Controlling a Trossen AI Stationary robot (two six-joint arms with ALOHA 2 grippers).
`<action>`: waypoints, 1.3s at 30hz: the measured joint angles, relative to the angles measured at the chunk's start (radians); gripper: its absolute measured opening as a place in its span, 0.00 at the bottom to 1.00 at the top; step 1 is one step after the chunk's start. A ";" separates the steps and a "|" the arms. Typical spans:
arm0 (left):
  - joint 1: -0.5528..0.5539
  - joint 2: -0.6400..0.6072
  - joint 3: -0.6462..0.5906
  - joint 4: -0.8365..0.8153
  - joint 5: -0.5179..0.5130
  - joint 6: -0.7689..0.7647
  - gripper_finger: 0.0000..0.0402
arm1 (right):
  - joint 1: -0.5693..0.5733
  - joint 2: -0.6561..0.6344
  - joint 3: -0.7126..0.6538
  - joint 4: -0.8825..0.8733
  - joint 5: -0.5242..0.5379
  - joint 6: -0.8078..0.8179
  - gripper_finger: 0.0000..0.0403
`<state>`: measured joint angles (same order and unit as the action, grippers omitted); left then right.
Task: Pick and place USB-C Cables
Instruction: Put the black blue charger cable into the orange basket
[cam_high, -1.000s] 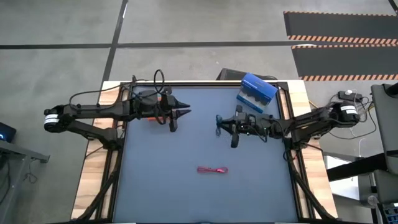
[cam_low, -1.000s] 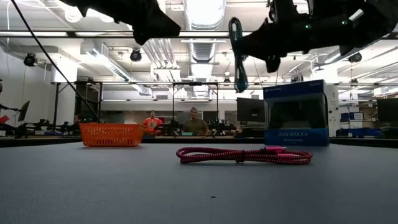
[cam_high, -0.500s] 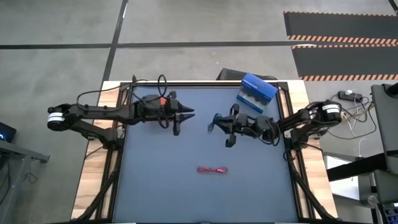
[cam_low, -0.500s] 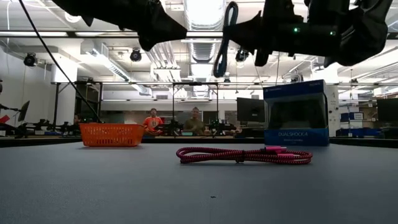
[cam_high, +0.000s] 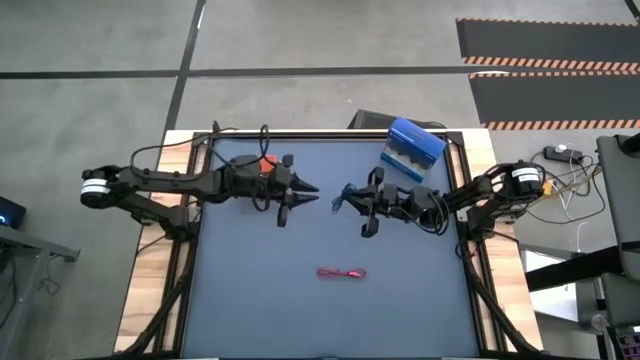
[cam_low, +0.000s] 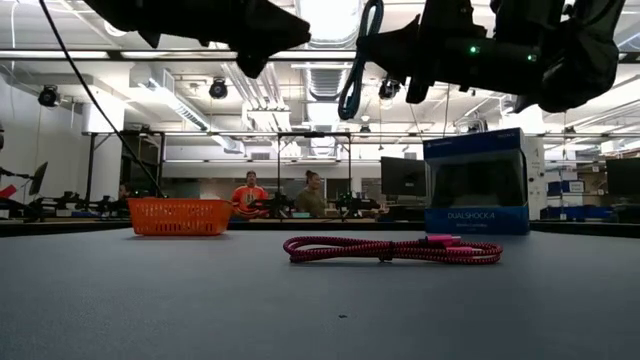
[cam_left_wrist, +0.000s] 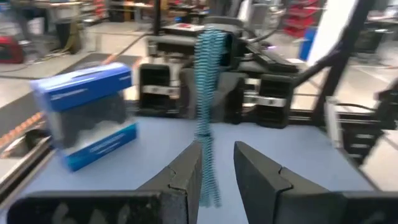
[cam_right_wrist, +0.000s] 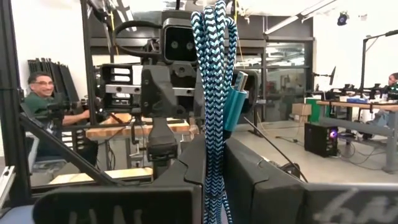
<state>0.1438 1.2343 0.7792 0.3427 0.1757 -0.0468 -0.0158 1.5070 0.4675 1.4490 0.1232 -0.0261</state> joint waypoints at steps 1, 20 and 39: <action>-0.001 0.008 0.000 0.010 0.013 0.000 0.19 | 0.000 0.000 0.000 0.000 0.000 -0.005 0.05; -0.015 0.135 0.004 0.126 0.033 -0.053 0.47 | 0.000 0.000 -0.001 -0.001 -0.053 -0.051 0.06; -0.022 0.422 0.007 0.599 0.033 -0.154 0.45 | 0.000 0.000 0.003 -0.006 -0.044 -0.091 0.06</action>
<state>0.1223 1.6561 0.7860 0.9416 0.2089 -0.2008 -0.0161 1.5066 0.4709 1.4427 0.0789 -0.1168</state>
